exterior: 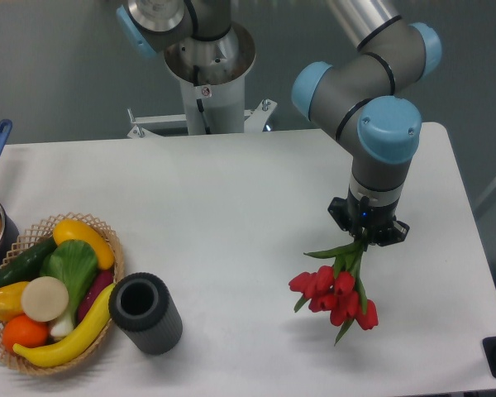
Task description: Insert the flowers into the vase
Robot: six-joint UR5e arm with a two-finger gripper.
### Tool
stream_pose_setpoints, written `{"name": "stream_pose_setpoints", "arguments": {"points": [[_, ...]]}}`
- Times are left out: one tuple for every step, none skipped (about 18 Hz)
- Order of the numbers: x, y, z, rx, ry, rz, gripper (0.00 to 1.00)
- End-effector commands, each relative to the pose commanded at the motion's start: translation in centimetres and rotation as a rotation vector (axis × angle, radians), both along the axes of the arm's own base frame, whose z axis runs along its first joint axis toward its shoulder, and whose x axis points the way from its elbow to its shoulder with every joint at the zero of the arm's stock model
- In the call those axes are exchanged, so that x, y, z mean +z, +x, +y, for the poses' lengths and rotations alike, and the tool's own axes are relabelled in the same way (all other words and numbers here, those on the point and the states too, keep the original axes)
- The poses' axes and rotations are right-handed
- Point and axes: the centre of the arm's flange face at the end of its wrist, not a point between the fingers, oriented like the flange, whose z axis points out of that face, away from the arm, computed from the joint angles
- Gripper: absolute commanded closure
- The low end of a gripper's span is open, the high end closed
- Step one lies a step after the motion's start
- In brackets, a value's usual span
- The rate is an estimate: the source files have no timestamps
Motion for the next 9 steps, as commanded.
{"name": "stream_pose_setpoints", "arguments": {"points": [[-0.09, 0.04, -0.02, 0.0, -0.001, -0.003, 1.0], [-0.09, 0.04, -0.02, 0.0, -0.001, -0.003, 1.0], [0.02, 0.05, -0.03, 0.0, 0.0, 0.0, 1.0], [0.03, 0.06, -0.02, 0.0, 0.001, -0.001, 1.0], [0.03, 0.06, -0.02, 0.0, 0.001, -0.001, 1.0], [0.03, 0.13, 0.07, -0.002, 0.003, -0.001, 1.0], [0.12, 0.16, 0.08, -0.002, 0.005, -0.001, 1.0], [0.12, 0.17, 0.09, -0.001, 0.006, -0.002, 1.0], [0.12, 0.23, 0.2, 0.002, 0.017, -0.008, 1.0]]}}
